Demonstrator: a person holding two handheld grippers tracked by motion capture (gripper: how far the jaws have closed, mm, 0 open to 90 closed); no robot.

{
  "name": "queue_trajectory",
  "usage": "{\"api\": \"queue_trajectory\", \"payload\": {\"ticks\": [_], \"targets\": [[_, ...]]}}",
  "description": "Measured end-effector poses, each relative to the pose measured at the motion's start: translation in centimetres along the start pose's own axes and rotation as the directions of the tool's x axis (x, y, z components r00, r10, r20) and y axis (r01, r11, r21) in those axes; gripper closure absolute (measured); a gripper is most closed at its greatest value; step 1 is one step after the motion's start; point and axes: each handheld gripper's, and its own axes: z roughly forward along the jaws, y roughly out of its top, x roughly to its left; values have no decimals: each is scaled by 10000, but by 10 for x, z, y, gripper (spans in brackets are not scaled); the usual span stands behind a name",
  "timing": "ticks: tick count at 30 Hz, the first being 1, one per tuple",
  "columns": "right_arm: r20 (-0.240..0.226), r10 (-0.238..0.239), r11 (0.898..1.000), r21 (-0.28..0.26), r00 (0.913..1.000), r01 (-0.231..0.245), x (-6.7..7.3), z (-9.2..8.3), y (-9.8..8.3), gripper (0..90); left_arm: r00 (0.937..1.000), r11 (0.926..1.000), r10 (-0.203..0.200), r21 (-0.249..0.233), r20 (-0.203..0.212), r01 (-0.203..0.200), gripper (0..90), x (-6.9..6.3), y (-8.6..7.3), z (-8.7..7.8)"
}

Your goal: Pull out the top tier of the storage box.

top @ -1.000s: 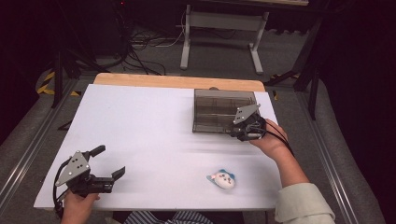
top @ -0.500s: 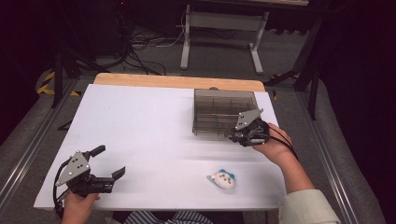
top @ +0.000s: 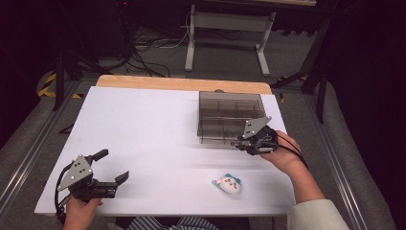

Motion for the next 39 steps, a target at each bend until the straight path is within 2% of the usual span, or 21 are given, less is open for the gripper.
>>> {"api": "queue_trajectory", "payload": {"ticks": [13, 17, 23, 25, 29, 31, 34, 39], "targets": [[-45, -37, 10000, 23, 10000, 37, 6, 2, -3, 663, 10000, 10000, -8, 2, -11, 8, 7, 0, 0, 0], [-121, 58, 10000, -24, 9999, -58, 7, 1, -5, 625, 10000, 10000, 23, 13, -2, -23, 7, 0, 0, 0], [-14, 453, 9963, -724, 9990, -453, 12, -10, -10, 551, 10000, 10000, 23, 21, 64, -23, 7, 0, 1, 2], [42, 469, 9957, -802, 9989, -464, 14, -12, -12, 518, 10000, 10000, -13, 49, 76, 13, 7, -1, 1, 3], [409, 770, 9875, -1410, 9962, -705, 21, -20, -14, 408, 10000, 10000, 48, 7, 85, -48, 7, 0, 1, 4], [396, 992, 9814, -1689, 9943, -912, 23, -23, -15, 362, 9999, 10000, -12, 9, 112, 12, 7, 0, 1, 5], [389, 1413, 9656, -2256, 9892, -1290, 27, -28, -16, 260, 9999, 10000, 84, 14, 134, -84, 7, 0, 2, 6], [553, 1950, 9440, -2816, 9792, -1721, 34, -35, -16, 160, 9998, 10000, 78, 9, 156, -78, 7, 1, 2, 7]]}}
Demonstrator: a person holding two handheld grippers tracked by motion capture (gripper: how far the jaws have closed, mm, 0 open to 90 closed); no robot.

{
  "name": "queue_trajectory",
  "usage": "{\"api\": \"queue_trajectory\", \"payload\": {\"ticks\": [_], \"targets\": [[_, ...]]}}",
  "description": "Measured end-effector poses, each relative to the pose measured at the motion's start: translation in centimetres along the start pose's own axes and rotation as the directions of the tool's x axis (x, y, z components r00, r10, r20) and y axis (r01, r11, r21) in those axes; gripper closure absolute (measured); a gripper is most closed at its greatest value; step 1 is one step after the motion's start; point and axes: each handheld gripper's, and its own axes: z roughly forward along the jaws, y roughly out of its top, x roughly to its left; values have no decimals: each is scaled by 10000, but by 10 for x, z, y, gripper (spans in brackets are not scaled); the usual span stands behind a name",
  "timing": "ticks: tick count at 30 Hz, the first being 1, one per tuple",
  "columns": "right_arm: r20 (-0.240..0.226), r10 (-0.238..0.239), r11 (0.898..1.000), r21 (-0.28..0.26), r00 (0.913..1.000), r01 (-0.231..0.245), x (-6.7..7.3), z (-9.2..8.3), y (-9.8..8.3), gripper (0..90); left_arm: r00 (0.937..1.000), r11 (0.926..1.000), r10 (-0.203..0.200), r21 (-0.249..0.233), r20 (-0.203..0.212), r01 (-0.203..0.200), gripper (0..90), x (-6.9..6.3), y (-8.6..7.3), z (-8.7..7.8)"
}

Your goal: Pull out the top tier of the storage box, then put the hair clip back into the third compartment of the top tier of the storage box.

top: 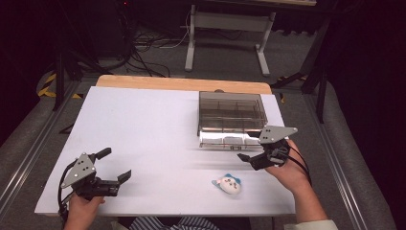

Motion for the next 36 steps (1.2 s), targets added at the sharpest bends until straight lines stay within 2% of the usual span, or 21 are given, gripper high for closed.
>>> {"api": "queue_trajectory", "payload": {"ticks": [4, 7, 16, 22, 31, 36], "targets": [[92, 343, 9983, -465, 9994, -339, 6, -4, -1, 109, 10000, 10000, 47, 9, 0, -47, 7, 0, 0, -1], [166, 452, 9971, -616, 9988, -441, 10, -5, -2, 101, 10000, 10000, -45, -6, -4, 45, 7, -1, 0, 0], [182, 1038, 9881, -1156, 9944, -1010, 30, -7, -10, 53, 10000, 10000, 40, -43, 20, -40, 7, -1, 1, 0], [190, 1261, 9878, -949, 9918, -1238, 39, -3, -17, 52, 10000, 10000, 77, -56, -11, -77, 7, -1, 1, -1], [159, 1259, 9895, -729, 9919, -1245, 47, 2, -20, 54, 10000, 10000, 54, -45, 27, -54, 7, -1, 1, 0], [53, 1353, 9906, -227, 9908, -1351, 51, 5, -24, 92, 10000, 9999, 95, -56, 15, -95, 7, -1, 1, 0]]}}
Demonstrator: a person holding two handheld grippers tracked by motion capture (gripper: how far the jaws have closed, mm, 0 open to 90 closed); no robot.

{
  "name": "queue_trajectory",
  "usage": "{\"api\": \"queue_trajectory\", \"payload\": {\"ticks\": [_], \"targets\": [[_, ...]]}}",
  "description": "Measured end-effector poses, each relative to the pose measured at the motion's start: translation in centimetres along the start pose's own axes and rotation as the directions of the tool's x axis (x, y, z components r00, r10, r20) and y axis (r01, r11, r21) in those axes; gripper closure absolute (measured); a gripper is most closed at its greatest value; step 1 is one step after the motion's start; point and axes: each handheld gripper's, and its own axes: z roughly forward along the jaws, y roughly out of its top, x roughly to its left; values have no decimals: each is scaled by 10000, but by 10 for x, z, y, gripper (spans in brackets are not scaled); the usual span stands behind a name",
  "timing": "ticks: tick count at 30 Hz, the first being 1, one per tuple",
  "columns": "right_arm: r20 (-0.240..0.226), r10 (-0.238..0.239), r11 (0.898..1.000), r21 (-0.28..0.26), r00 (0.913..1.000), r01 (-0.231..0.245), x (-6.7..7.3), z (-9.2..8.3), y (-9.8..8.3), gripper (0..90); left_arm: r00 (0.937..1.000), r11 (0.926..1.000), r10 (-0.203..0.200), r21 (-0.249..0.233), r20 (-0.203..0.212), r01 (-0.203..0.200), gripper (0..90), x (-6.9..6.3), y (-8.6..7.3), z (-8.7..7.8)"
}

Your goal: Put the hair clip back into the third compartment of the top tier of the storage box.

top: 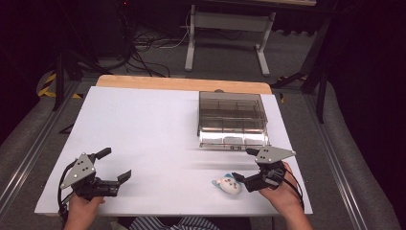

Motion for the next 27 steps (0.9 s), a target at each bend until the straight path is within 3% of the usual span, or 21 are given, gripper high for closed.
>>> {"api": "queue_trajectory", "payload": {"ticks": [7, 27], "targets": [[11, -8, 9950, 994, 10000, 7, 8, 9, -8, 118, 10000, 10000, -41, 4, 20, 41, 7, 0, 0, 0], [-621, -95, 9783, 2062, 9980, 222, 24, 32, -20, 166, 10000, 10000, 13, -16, -2, -13, 7, 0, 0, 0]]}}
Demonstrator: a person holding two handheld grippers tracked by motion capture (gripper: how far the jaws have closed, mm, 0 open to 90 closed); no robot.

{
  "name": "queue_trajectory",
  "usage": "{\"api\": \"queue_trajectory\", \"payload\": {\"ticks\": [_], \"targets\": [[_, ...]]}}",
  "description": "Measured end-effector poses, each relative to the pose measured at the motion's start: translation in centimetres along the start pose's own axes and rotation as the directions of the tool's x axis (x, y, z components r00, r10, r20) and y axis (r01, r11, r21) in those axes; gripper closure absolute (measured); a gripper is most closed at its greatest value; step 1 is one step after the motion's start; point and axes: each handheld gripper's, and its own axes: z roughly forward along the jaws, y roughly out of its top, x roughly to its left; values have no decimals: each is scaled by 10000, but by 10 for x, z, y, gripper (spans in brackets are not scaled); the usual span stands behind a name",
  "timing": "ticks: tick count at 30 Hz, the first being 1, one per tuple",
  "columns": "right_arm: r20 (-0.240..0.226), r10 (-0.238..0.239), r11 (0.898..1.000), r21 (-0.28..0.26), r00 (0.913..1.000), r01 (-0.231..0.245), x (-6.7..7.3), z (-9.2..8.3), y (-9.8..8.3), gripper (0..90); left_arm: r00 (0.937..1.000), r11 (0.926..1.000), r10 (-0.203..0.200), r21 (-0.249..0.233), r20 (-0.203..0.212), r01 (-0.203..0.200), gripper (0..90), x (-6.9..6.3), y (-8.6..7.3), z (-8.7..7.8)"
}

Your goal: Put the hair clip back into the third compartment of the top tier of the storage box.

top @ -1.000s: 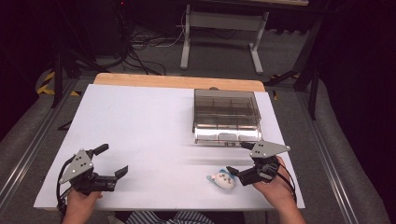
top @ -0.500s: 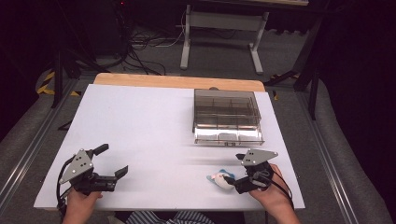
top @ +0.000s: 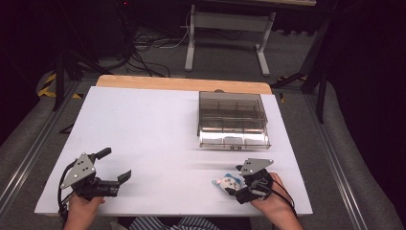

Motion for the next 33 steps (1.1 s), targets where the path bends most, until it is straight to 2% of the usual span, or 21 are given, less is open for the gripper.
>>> {"api": "queue_trajectory", "payload": {"ticks": [1, 10, 21, 25, 33], "targets": [[-6, -28, 10000, 45, 10000, 28, 0, 1, 0, 170, 10000, 10000, -91, -12, 8, 91, 7, -1, 0, 0], [-278, -102, 9990, 434, 9996, 114, 3, 11, -1, 245, 10000, 10000, -24, 16, 3, 24, 7, 0, 0, 0], [-126, -470, 9944, 937, 9988, 479, 6, 19, -4, 413, 10000, 10000, -9, -11, 12, 9, 7, 0, 0, -1], [-62, -588, 9940, 925, 9982, 591, 6, 19, -4, 443, 10000, 10000, -67, -26, 19, 67, 7, -1, 0, 0], [89, -722, 9946, 758, 9973, 714, 9, 15, -1, 447, 10000, 10000, -62, -26, 23, 62, 7, -1, 0, -1]]}}
